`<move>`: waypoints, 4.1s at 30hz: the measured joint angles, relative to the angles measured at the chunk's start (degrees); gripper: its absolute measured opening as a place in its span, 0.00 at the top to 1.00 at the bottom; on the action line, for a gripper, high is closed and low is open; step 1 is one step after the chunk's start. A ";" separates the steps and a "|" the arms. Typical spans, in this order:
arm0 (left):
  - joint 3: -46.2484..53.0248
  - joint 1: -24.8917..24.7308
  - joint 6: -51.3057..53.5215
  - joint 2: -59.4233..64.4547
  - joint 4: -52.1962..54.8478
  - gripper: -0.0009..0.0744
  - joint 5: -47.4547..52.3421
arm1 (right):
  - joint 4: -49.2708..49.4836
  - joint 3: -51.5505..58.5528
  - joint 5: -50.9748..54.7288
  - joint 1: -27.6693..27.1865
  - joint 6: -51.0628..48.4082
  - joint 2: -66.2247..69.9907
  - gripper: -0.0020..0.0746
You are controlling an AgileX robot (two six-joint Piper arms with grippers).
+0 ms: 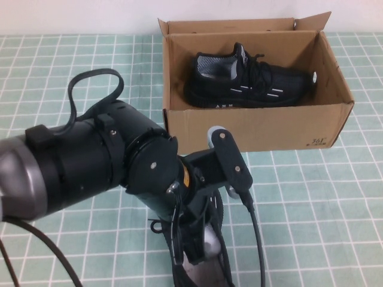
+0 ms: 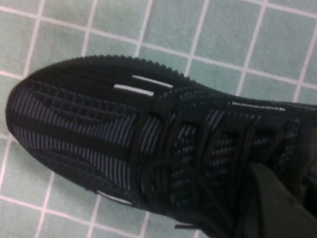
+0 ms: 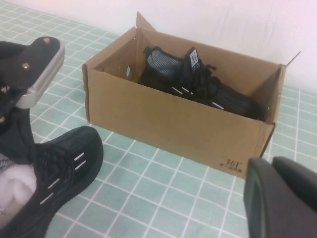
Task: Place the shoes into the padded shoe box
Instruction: Pick up the shoe from the table, then place the shoe in the shoe box
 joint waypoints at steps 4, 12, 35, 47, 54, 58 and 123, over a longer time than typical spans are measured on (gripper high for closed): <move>-1.83 0.00 -0.67 0.00 0.48 0.98 2.87 | -0.39 0.00 0.00 0.00 0.00 0.00 0.99; -11.09 0.00 -10.28 0.26 -9.96 0.99 7.55 | -1.38 0.00 0.00 0.00 0.00 0.00 0.99; -23.34 5.36 -30.53 0.48 -18.50 0.99 -29.21 | -1.65 0.00 3.44 0.00 1.26 0.00 0.99; -23.34 9.12 -33.82 7.40 -18.96 0.99 -39.98 | -2.37 0.00 3.44 0.00 1.35 0.00 0.99; -23.34 9.12 -34.15 14.70 -19.09 0.99 -44.01 | -2.47 0.00 3.96 0.00 1.35 0.00 0.99; -23.34 9.12 -34.28 17.10 -19.30 0.99 -44.41 | -2.47 0.00 4.41 0.00 1.35 0.00 0.99; -23.52 9.12 -45.71 25.77 -19.73 0.73 -46.97 | -5.60 0.00 5.43 0.00 1.35 0.00 0.99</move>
